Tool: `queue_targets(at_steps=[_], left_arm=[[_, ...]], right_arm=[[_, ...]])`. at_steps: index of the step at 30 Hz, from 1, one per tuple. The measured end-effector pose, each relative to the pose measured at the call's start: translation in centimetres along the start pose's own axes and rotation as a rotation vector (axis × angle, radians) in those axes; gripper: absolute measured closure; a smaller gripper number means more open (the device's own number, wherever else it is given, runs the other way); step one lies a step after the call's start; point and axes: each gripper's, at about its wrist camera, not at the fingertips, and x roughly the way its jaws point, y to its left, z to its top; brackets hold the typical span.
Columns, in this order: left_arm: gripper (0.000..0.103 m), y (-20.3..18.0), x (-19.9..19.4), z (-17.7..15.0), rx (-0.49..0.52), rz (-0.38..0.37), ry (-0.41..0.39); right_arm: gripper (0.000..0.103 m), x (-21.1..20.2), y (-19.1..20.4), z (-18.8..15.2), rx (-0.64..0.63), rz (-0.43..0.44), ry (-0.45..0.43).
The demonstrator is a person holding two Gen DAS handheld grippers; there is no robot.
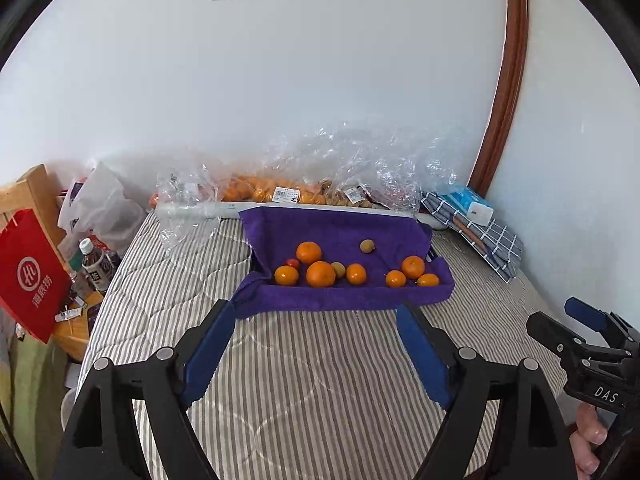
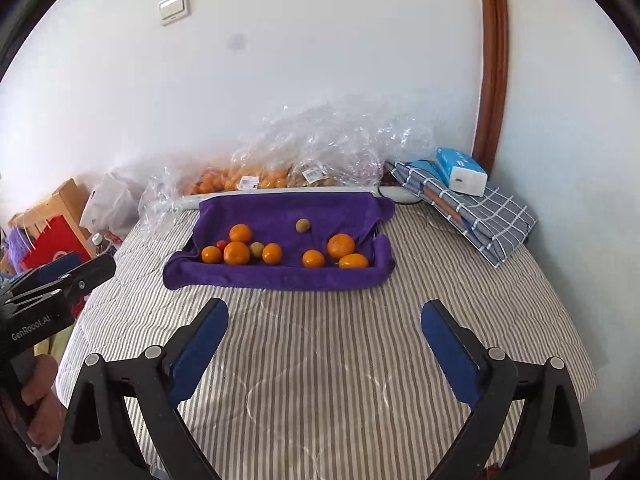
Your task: Organize fruits
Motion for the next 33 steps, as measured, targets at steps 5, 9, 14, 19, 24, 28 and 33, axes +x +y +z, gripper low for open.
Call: queue_targets(at_steps=[5, 9, 14, 19, 24, 28, 33], left_arm=[[0.021, 0.0, -2.2, -0.6, -0.003, 0.002, -0.02], [0.02, 0.2, -3.4, -0.6, -0.019, -0.008, -0.039], [0.02, 0.2, -3.9, -0.9, -0.024, -0.011, -0.043], [0.02, 0.4, -4.0, -1.2, -0.036, -0.018, -0.034], [0.02, 0.4, -3.8, -1.1, -0.033, -0.024, -0.031], [0.02, 0.2, -3.9, -1.1, -0.03, -0.027, -0.032], [0.02, 0.2, -3.9, -1.2, -0.031, -0.028, -0.033]], right_arm=[[0.007, -2.4, -0.2, -1.0, 0.013, -0.01, -0.024], [0.007, -3.6, 0.1, -1.7, 0.02, 0.004, -0.029], [0.007, -4.1, 0.3, -2.2, 0.033, -0.002, -0.022], [0.007, -4.6, 0.2, -2.4, 0.036, -0.003, -0.026], [0.007, -4.8, -0.1, -2.6, 0.045, -0.005, -0.024], [0.007, -4.8, 0.0, -2.7, 0.038, -0.016, -0.02], [0.007, -5.0, -0.1, -2.7, 0.046, -0.02, -0.022]])
